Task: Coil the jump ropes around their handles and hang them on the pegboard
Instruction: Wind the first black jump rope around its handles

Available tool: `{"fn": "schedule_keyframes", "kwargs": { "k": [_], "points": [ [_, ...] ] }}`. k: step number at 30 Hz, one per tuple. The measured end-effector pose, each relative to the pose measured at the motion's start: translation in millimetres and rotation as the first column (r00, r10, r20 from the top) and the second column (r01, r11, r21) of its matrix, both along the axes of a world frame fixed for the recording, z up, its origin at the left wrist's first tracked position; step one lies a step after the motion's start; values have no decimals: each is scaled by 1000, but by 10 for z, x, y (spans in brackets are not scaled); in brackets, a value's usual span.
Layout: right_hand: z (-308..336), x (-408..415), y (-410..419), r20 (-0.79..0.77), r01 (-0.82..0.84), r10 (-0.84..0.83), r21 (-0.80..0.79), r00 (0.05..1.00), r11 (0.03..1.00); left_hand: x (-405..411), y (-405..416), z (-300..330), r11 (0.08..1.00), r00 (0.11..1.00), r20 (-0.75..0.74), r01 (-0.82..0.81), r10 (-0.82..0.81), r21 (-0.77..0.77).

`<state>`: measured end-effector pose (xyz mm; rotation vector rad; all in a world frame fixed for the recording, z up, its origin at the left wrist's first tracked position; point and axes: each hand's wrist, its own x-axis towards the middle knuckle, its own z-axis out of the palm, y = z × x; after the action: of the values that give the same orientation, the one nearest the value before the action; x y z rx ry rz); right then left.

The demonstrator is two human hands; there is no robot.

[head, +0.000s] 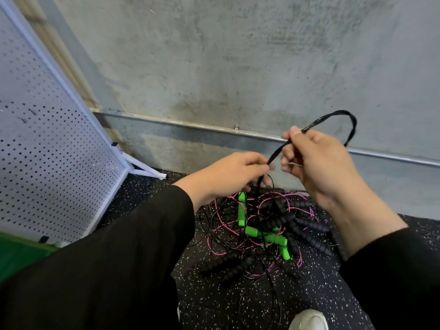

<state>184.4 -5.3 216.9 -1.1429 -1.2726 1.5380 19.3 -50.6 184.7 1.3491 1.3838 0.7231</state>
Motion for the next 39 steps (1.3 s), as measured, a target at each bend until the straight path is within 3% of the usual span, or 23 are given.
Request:
{"fn": "schedule_keyframes", "kwargs": {
  "k": [2,4,6,8,11,13,17,19,23,27,30,35,37,39],
  "points": [
    [36,68,29,-75,23,-26,-32,997,999,-31,-17,-18,996,983,-172,74,-64,53],
    [23,87,29,-108,30,-37,-65,993,997,-35,-23,-15,993,972,-235,38,-10,113],
    [-41,63,8,-35,27,-30,-82,999,996,-22,-3,-1,984,979,-173,-83,111,157],
    [-129,24,-43,174,-39,50,-65,983,997,-3,33,17,954,970,-67,-216,234,208],
    [-262,-64,-199,464,-312,318,-94,826,946,48,72,68,903,940,71,-341,334,261],
    [-344,-130,-295,520,-430,422,-114,742,896,93,71,104,890,926,123,-377,356,256],
    [-387,-177,-262,606,-385,303,7,736,923,81,64,94,873,903,163,-427,397,237],
    [-328,-146,-203,562,-311,218,74,798,948,34,57,90,888,897,186,-430,400,164],
    [-184,-100,-129,245,-129,113,53,963,990,-25,-7,69,961,961,77,-270,265,64],
    [-79,-91,-77,-66,-112,106,-85,992,990,-41,-79,20,997,981,-188,-24,37,74],
    [-26,-54,-37,-134,-113,99,-102,986,988,-58,-94,-32,996,964,-265,19,5,86],
    [-52,-68,-5,-89,-59,48,-122,995,991,-59,-59,8,965,966,-171,-158,195,208],
    [-91,-98,-46,46,-87,93,-126,995,988,-69,-43,26,935,960,-97,-227,261,273],
    [-157,-120,-106,294,-176,196,-94,936,980,-80,-35,28,907,948,-1,-304,318,291]
  ]
}}
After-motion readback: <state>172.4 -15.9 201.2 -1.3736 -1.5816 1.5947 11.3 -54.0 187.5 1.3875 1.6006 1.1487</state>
